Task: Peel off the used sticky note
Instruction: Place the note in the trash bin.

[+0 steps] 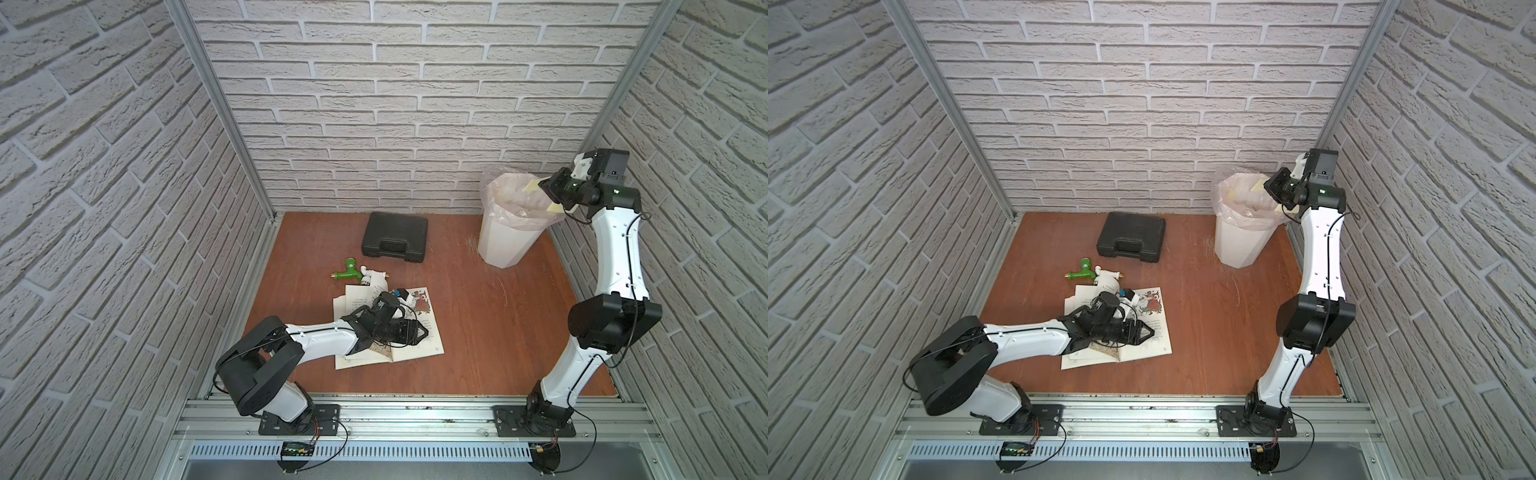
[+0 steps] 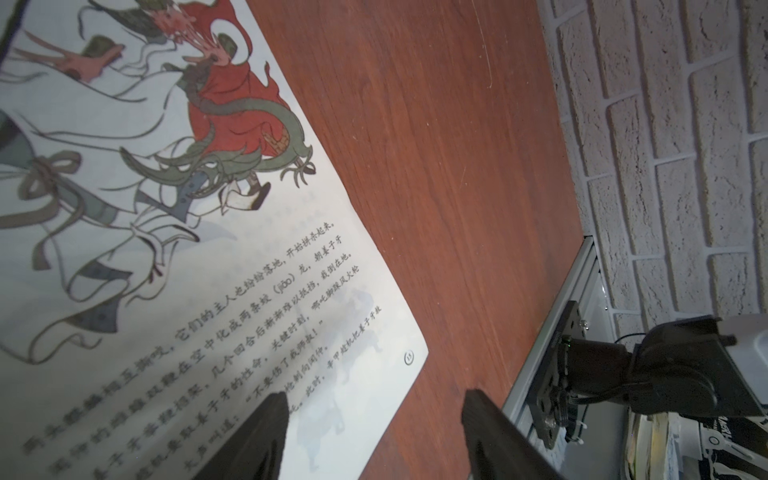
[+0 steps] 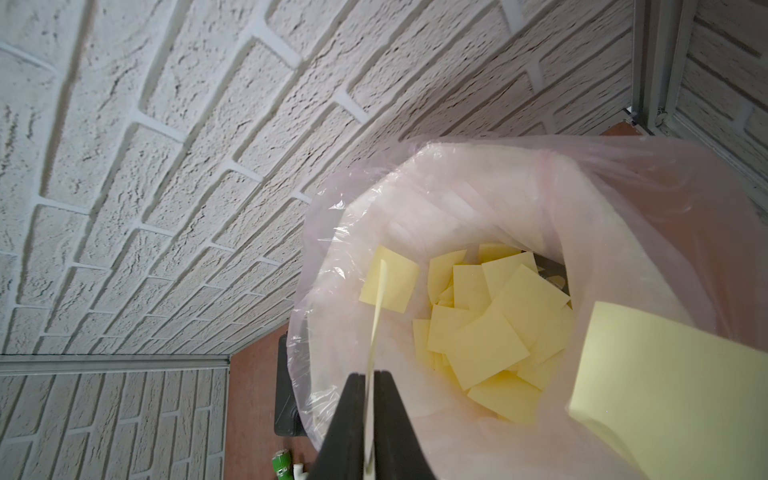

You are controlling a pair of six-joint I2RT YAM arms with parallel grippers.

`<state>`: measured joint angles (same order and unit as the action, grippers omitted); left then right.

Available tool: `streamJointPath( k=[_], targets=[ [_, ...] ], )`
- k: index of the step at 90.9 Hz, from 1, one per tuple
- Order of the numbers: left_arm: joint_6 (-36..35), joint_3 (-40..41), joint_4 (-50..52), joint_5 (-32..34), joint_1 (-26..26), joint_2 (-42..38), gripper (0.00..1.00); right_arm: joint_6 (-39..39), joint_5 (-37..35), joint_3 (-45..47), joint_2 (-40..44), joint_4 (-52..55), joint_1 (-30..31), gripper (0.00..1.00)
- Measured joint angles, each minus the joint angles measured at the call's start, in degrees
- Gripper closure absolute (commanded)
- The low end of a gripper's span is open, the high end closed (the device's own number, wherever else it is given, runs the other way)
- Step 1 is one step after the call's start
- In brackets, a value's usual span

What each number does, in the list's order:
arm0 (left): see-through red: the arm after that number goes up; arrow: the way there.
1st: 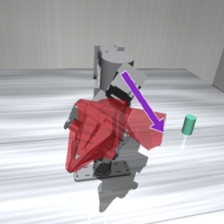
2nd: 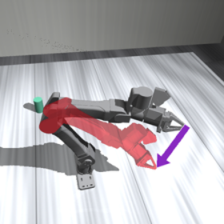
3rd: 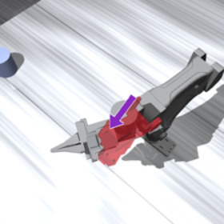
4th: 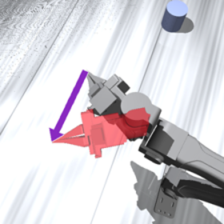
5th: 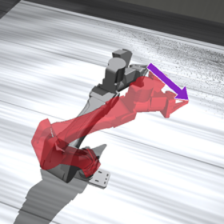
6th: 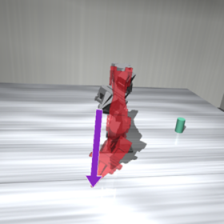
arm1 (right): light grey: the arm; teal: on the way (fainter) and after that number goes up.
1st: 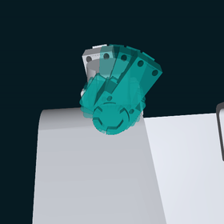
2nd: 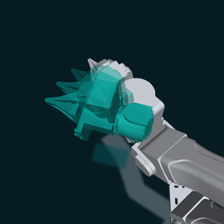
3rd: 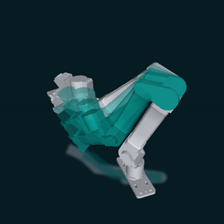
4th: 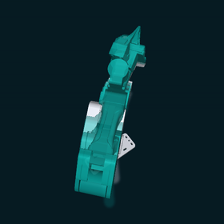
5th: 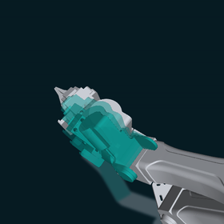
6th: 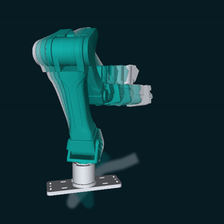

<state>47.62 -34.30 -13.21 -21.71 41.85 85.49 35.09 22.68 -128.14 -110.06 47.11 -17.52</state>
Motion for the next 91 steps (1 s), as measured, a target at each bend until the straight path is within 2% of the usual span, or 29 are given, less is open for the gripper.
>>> streamJointPath(
  k=[14, 33, 66, 91],
  targets=[
    [0.0, 0.0, 0.2, 0.3, -0.1, -1.0, 0.29, -0.6, -0.2, -2.4, -2.1, 2.6, 0.0, 0.58],
    [-0.2, 0.0, 1.1, 0.6, -0.1, -1.9, 0.29, -1.5, -0.2, -3.3, -2.2, 4.2, 0.0, 0.39],
    [-0.5, 1.2, 3.2, 2.3, -0.3, -6.3, 0.28, -1.4, 1.2, -3.8, -1.4, 5.8, 0.3, 0.35],
    [-0.5, 2.0, 6.8, 5.4, -2.4, -13.3, 0.23, -1.2, 2.8, 7.5, 11.2, 2.4, 4.7, 0.33]
  ],
)
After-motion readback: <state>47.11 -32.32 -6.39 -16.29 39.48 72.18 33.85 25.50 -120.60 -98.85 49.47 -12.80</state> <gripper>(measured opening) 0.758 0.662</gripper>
